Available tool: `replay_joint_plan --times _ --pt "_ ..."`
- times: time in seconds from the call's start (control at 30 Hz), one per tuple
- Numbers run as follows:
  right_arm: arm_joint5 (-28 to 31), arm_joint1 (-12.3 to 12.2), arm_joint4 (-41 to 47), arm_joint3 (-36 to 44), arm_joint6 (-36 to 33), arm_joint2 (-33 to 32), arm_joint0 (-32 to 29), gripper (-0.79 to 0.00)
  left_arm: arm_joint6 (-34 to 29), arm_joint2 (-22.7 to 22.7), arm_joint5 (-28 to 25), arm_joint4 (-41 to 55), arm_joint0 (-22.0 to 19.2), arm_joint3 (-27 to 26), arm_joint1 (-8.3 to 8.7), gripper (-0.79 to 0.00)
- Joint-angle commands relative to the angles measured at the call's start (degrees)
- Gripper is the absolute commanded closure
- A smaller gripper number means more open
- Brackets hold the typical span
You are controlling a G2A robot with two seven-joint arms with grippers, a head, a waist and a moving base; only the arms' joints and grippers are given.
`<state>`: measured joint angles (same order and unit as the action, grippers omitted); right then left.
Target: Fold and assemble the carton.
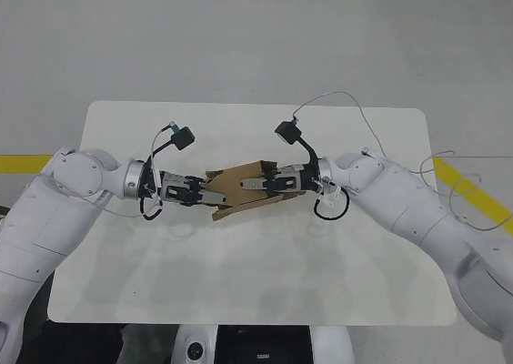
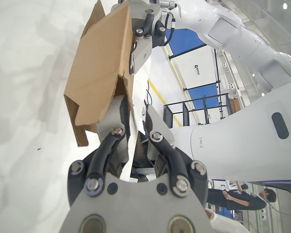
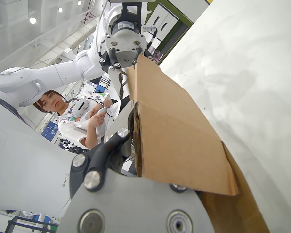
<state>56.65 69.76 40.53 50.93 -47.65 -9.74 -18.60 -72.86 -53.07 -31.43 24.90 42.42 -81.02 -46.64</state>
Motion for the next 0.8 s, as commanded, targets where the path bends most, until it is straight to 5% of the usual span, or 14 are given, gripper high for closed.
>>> replay_joint_plan --times 0.0,0.77 --pt "0.6 0.1 -0.2 -0.8 0.6 0.0 0.0 0.0 -0.3 0.0 0.3 0.8 -0.3 0.8 0.0 -0.785" --pt "1.3 2.0 -0.9 -5.2 1.4 -4.5 -1.9 0.0 -5.3 -1.1 6.8 14.8 -2.1 5.5 -1.68 -0.785"
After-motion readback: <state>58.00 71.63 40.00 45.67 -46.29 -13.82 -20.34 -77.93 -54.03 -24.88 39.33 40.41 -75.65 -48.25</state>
